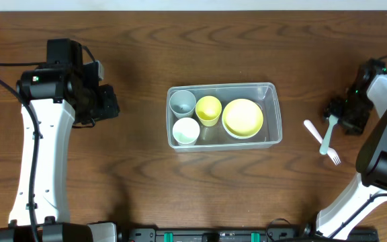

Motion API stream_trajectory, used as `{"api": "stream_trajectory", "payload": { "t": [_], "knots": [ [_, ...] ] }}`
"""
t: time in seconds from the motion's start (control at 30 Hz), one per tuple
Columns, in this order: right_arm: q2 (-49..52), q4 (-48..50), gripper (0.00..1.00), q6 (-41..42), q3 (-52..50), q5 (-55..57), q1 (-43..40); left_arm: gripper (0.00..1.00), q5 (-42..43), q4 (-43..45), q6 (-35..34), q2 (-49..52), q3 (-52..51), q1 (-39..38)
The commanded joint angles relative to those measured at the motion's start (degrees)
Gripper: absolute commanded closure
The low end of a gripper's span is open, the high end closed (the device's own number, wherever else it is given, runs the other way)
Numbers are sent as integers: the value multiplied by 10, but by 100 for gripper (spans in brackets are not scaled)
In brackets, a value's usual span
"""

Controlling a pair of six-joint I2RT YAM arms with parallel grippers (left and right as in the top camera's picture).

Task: Pack container
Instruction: 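Lower the right gripper onto the mint spoon and grasp its handle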

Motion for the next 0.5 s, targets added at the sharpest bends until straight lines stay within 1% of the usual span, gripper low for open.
{"api": "stream_trajectory", "payload": {
  "t": [0.0, 0.13, 0.23, 0.27, 0.37, 0.47],
  "knots": [
    [5, 21, 27, 3, -40, -18, 0, 59, 1, -2, -3, -6, -2, -1],
    [5, 52, 27, 12, -82, -30, 0, 59, 1, -2, -3, -6, -2, -1],
    [5, 58, 31, 16, -105, -31, 0, 60, 1, -2, -3, -6, -2, -1],
    [5, 58, 34, 16, -109, -31, 0, 60, 1, -1, -3, -6, -2, -1],
    [5, 56, 47, 16, -120, -31, 0, 60, 1, -1, -3, -6, -2, -1],
    [5, 55, 54, 16, -123, -32, 0, 59, 1, -1, -3, -6, -2, -1]
  ]
}}
